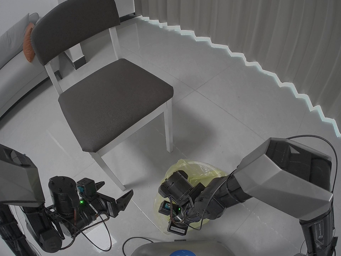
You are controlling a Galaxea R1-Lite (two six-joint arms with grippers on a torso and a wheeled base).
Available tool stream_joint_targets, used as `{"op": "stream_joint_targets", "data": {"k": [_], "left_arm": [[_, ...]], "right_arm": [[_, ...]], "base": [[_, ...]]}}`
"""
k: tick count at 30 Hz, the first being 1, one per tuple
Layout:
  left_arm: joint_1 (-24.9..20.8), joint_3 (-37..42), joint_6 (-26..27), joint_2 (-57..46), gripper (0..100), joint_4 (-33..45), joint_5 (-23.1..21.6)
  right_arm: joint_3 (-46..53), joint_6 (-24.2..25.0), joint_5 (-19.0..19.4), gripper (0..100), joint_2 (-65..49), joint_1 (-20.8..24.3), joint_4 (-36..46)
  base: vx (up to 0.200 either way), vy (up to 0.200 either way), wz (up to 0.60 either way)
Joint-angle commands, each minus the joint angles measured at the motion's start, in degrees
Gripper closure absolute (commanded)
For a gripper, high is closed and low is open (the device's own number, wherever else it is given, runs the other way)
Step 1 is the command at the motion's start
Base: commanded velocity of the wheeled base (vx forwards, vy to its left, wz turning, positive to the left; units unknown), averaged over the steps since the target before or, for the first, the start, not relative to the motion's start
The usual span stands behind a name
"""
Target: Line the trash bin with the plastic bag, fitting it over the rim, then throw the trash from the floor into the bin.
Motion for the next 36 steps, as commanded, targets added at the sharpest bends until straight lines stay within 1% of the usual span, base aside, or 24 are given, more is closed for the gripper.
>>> {"op": "stream_joint_targets", "data": {"k": [1, 2, 3, 13, 17, 18, 24, 29, 30, 36], "left_arm": [[0.0, -0.1, -0.3, 0.2, 0, -0.7, -0.1], [0.0, -0.1, -0.3, 0.3, 0, -0.7, -0.1], [0.0, -0.2, -0.4, 0.4, 0, -0.7, -0.1], [-0.2, -0.7, -0.4, 1.3, 0, -0.7, -0.1], [-0.2, -0.8, -0.5, 1.5, 0, -0.7, -0.1], [-0.2, -0.7, -0.5, 1.5, 0, -0.7, -0.1], [0.1, -0.2, -0.5, 0.7, 0, -0.7, -0.1], [0.1, -0.2, -1.3, 0.7, 0, -0.7, -0.1], [0.1, -0.3, -1.3, 0.7, 0, -0.7, -0.1], [0.2, -0.1, -1.4, 0.7, 0, -0.7, -0.1]], "right_arm": [[-1.9, -0.4, -1.6, 100, 2.3, -1.1, 0.3], [-2.2, -0.6, -1.9, 100, 2.7, -1.5, 0.3], [-2.7, -0.5, -2.0, 0, 3.3, -1.7, 0.2], [-3.4, 0.7, -1.8, 0, 3.0, -1.1, -0.1], [-3.5, 2.4, -2.0, 0, 2.3, -2.4, -0.3], [-4.5, 2.8, -2.1, 0, 2.6, -3.8, -0.2], [-10.4, 2.8, -2.3, 0, 4.0, -7.5, 0.3], [-12.7, 2.8, -3.2, 0, 5.4, -8.9, 0.3], [-13.9, 2.7, -4.0, 0, 6.8, -9.5, 0.3], [-15.3, 2.7, -4.1, 0, 9.3, -10.7, 0.3]], "base": [[0.000, 0.000, 0.00], [0.000, 0.000, 0.00], [0.000, 0.000, 0.00], [0.000, 0.000, 0.00], [0.000, 0.000, 0.00], [0.000, 0.000, 0.00], [0.000, 0.000, 0.00], [0.000, 0.000, 0.00], [0.000, 0.000, 0.00], [0.000, 0.000, 0.00]]}}
